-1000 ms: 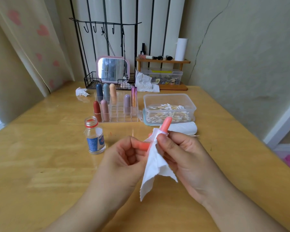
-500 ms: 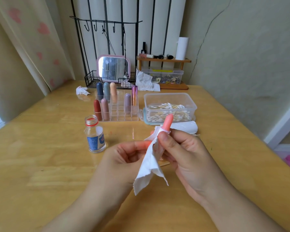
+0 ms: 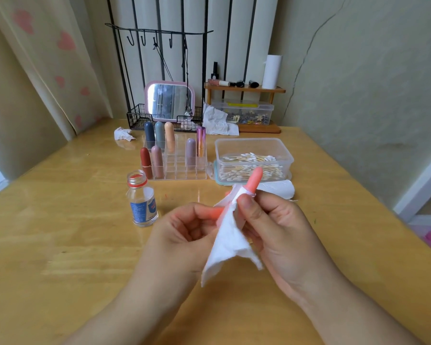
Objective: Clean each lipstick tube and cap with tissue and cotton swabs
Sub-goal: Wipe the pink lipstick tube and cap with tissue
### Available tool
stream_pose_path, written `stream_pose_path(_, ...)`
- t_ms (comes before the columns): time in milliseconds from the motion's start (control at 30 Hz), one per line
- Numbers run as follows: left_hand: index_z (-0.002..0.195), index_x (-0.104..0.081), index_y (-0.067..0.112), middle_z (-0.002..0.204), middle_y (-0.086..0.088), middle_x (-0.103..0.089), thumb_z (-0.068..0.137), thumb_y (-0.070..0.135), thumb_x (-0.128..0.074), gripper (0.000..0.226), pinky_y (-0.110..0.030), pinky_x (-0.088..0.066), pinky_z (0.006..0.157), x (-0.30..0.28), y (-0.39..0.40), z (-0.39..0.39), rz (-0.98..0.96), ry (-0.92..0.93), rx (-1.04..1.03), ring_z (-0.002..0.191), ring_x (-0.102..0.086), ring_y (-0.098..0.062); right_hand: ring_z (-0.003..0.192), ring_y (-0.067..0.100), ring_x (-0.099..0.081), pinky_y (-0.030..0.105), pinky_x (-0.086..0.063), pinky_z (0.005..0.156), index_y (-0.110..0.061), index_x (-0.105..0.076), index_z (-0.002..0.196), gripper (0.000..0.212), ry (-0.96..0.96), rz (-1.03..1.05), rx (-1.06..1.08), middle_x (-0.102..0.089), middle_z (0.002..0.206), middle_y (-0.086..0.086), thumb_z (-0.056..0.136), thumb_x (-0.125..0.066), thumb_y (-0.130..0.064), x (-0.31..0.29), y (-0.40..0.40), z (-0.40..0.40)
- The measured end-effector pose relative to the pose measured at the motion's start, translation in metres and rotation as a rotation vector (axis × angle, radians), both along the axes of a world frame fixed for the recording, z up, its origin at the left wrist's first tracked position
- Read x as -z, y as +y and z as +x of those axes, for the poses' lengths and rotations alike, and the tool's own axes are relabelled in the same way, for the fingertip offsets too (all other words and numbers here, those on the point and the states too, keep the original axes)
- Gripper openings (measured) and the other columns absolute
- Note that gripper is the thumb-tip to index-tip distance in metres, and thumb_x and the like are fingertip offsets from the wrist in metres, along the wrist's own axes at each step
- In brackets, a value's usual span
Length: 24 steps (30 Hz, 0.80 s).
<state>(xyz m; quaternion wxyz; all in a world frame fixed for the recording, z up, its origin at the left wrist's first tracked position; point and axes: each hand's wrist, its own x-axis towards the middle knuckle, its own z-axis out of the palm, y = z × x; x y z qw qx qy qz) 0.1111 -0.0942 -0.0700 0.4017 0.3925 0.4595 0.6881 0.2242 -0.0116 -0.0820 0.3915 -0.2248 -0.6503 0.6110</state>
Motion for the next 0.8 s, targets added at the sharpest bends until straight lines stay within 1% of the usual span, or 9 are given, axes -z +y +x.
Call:
stream_pose_path(67, 0.068, -0.072, 0.024, 0.069, -0.009, -0.070, 0.046, 0.028, -0.081, 0.025, -0.019, -0.049, 0.054, 0.0036, 0.0007, -0.0021, 0.047, 0.119, -0.124, 0.060, -0.060, -0.012, 0.079, 0.033, -0.060, 0.048, -0.052, 0.069, -0.022, -0.072, 0.081, 0.047, 0.004, 0.008, 0.018, -0.067, 0.085, 0.018, 0.065, -0.068, -0.066, 0.0003, -0.0018, -0.0013)
stream_pose_path(133, 0.073, -0.070, 0.025, 0.074, -0.009, -0.070, 0.046, 0.030, -0.081, 0.030, -0.019, -0.050, 0.057, 0.0050, 0.0009, -0.0002, 0.047, 0.198, -0.178, 0.064, -0.060, -0.012, 0.072, 0.019, -0.053, 0.038, -0.045, 0.064, -0.026, -0.071, 0.076, 0.041, 0.022, -0.015, 0.020, -0.059, 0.072, 0.005, 0.064, -0.068, -0.065, -0.0011, -0.0038, -0.0018)
stream_pose_path(267, 0.079, -0.069, 0.014, 0.072, -0.005, -0.068, 0.068, 0.024, -0.084, 0.022, -0.018, -0.049, 0.054, 0.0014, 0.0006, 0.0036, -0.050, 0.009, -0.045, 0.064, -0.059, -0.012, 0.085, 0.035, -0.061, 0.057, -0.049, 0.076, -0.021, -0.071, 0.081, 0.047, 0.073, -0.032, 0.000, -0.064, 0.082, 0.019, 0.065, -0.070, -0.065, -0.0007, -0.0028, -0.0004)
stream_pose_path(367, 0.072, -0.074, 0.020, 0.070, -0.004, -0.071, 0.075, 0.019, -0.073, 0.003, -0.016, -0.048, 0.051, 0.0002, -0.0003, 0.0029, -0.032, -0.060, 0.040, 0.059, -0.063, -0.010, 0.084, 0.026, -0.061, 0.049, -0.043, 0.074, -0.017, -0.071, 0.086, 0.058, 0.077, -0.021, 0.008, -0.067, 0.082, 0.015, 0.061, -0.071, -0.070, -0.0006, -0.0014, 0.0012)
stream_pose_path(467, 0.069, -0.068, 0.007, 0.070, -0.008, -0.071, 0.066, 0.012, -0.068, 0.006, -0.018, -0.049, 0.050, -0.0021, -0.0013, 0.0030, 0.059, -0.086, -0.007, 0.057, -0.064, -0.009, 0.087, 0.023, -0.065, 0.052, -0.044, 0.079, -0.021, -0.070, 0.089, 0.059, 0.052, -0.010, -0.008, -0.070, 0.088, 0.011, 0.060, -0.069, -0.073, 0.0017, -0.0031, -0.0013)
stream_pose_path(567, 0.071, -0.067, 0.014, 0.072, -0.006, -0.071, 0.069, 0.021, -0.083, 0.018, -0.019, -0.051, 0.059, 0.0011, -0.0008, 0.0011, 0.155, 0.066, -0.118, 0.065, -0.064, -0.011, 0.090, 0.023, -0.063, 0.044, -0.048, 0.083, -0.023, -0.071, 0.088, 0.051, 0.111, -0.016, -0.038, -0.069, 0.090, 0.008, 0.064, -0.071, -0.068, 0.0036, -0.0062, -0.0063)
stream_pose_path(667, 0.075, -0.068, 0.026, 0.073, 0.001, -0.069, 0.058, 0.033, -0.078, 0.021, -0.019, -0.050, 0.063, 0.0066, -0.0005, -0.0018, 0.171, 0.215, -0.183, 0.069, -0.060, -0.010, 0.097, 0.022, -0.067, 0.032, -0.050, 0.084, -0.025, -0.072, 0.094, 0.041, 0.148, -0.020, -0.068, -0.072, 0.097, 0.007, 0.071, -0.070, -0.059, 0.0028, -0.0087, -0.0073)
stream_pose_path(733, 0.077, -0.067, 0.026, 0.072, 0.003, -0.067, 0.060, 0.032, -0.081, 0.023, -0.018, -0.049, 0.061, 0.0059, 0.0011, -0.0004, 0.123, 0.164, -0.154, 0.067, -0.059, -0.009, 0.094, 0.019, -0.068, 0.030, -0.051, 0.081, -0.026, -0.072, 0.092, 0.035, 0.150, -0.028, -0.067, -0.073, 0.092, 0.003, 0.074, -0.069, -0.056, 0.0001, -0.0091, -0.0047)
stream_pose_path(800, 0.075, -0.066, 0.021, 0.069, -0.001, -0.065, 0.066, 0.028, -0.085, 0.022, -0.019, -0.048, 0.056, 0.0043, 0.0013, 0.0006, 0.040, 0.057, -0.060, 0.063, -0.057, -0.011, 0.089, 0.017, -0.068, 0.039, -0.050, 0.078, -0.028, -0.070, 0.091, 0.039, 0.126, -0.015, -0.046, -0.072, 0.088, 0.000, 0.072, -0.068, -0.061, -0.0023, -0.0085, -0.0022)
